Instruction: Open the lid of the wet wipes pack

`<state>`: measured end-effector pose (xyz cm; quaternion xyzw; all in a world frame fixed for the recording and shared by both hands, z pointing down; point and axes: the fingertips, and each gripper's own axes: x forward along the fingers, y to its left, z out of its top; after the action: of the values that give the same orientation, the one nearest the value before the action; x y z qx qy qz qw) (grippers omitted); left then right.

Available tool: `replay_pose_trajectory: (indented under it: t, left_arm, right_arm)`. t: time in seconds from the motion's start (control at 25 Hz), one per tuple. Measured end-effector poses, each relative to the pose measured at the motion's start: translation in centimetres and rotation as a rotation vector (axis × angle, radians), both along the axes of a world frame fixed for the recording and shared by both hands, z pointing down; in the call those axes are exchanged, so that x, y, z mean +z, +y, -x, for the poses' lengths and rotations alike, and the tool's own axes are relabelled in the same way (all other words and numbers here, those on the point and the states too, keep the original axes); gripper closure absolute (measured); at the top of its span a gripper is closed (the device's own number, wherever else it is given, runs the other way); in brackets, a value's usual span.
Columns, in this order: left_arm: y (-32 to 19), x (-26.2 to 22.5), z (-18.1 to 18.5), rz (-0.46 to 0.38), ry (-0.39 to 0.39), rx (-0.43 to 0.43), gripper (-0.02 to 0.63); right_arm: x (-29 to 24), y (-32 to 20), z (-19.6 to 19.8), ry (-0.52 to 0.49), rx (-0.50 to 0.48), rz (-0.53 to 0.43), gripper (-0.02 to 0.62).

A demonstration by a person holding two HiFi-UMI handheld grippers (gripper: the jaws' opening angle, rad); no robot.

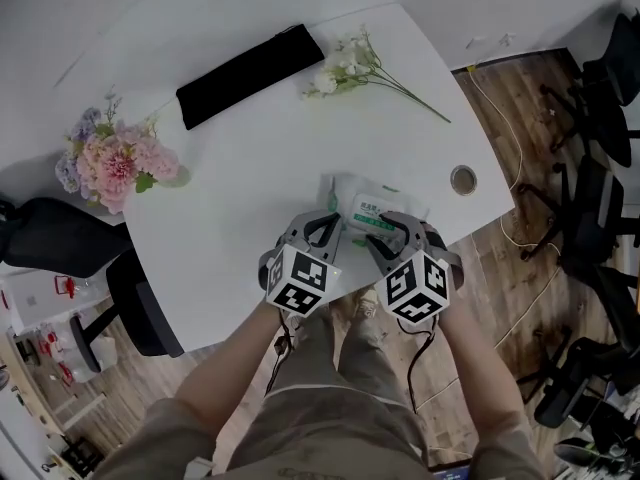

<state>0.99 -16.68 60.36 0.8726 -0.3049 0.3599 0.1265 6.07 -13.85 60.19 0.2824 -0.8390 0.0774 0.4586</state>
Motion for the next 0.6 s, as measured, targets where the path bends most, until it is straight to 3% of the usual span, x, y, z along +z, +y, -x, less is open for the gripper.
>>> replay_pose_trajectory:
  t: [0.2, 0.6]
  left_arm:
    - [0.05, 0.66, -0.13, -0.015, -0.019, 0.014, 0.591]
    - [0.08, 0.82, -0.16, -0.055, -0.038, 0.020, 0.591]
  right_arm:
    - [0.57, 0.08, 0.34, 0.096, -0.067, -0.024, 0.419]
    - [0.67, -0.02, 0.30, 0.107, -0.066, -0.009, 0.417]
